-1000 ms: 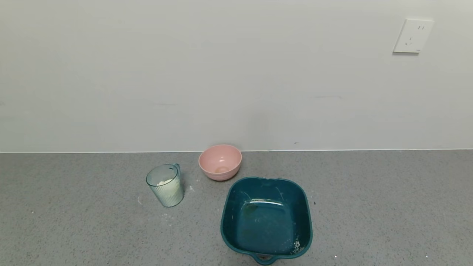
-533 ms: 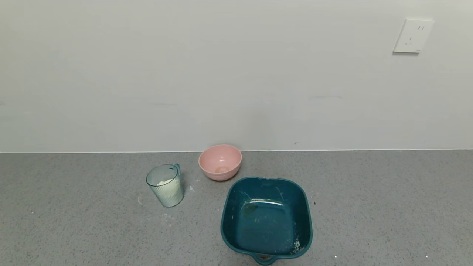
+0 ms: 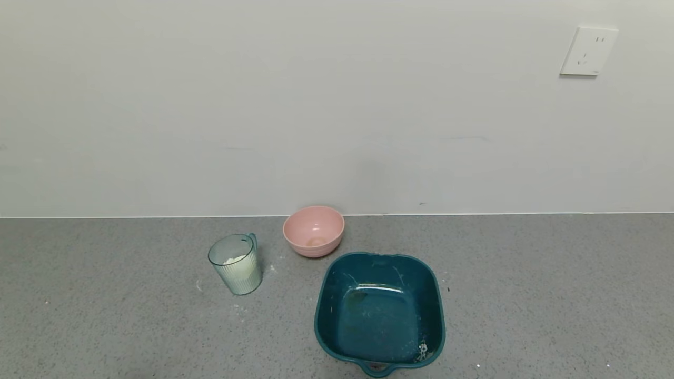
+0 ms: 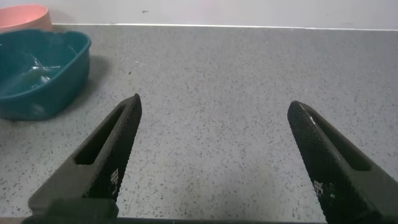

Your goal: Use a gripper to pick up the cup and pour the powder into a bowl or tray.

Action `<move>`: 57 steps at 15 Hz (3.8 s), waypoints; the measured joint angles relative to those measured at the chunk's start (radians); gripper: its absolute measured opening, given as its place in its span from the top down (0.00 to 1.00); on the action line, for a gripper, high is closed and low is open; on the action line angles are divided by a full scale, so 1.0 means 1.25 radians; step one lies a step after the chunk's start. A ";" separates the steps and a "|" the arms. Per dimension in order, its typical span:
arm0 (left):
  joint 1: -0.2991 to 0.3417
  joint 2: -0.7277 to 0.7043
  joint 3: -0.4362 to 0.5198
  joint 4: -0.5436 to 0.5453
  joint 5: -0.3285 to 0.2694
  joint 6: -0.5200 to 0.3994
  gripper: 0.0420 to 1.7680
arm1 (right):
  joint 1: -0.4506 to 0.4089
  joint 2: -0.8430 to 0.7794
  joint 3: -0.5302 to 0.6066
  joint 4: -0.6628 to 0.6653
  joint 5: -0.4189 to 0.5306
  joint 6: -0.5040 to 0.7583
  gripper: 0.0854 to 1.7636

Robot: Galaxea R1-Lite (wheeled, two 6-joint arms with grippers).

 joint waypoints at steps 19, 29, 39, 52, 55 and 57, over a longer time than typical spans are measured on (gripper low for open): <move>-0.061 0.955 -0.017 -0.662 0.034 0.044 0.03 | 0.000 0.000 0.000 0.000 0.000 0.000 0.03; -0.079 1.177 -0.123 -0.757 0.052 0.041 0.03 | 0.000 0.000 0.000 0.000 0.000 0.000 0.03; -0.077 1.338 -0.136 -1.019 0.085 0.042 0.03 | 0.000 0.000 0.000 0.000 0.000 0.000 0.03; -0.075 1.364 -0.167 -1.035 0.097 0.042 0.26 | 0.000 0.000 0.000 0.000 0.000 0.000 0.03; -0.076 1.364 -0.165 -1.036 0.097 0.043 0.26 | 0.000 0.000 0.000 0.000 0.000 0.000 0.03; -0.077 1.364 -0.161 -1.048 0.097 0.043 0.26 | 0.000 0.000 0.000 0.000 0.000 0.000 0.03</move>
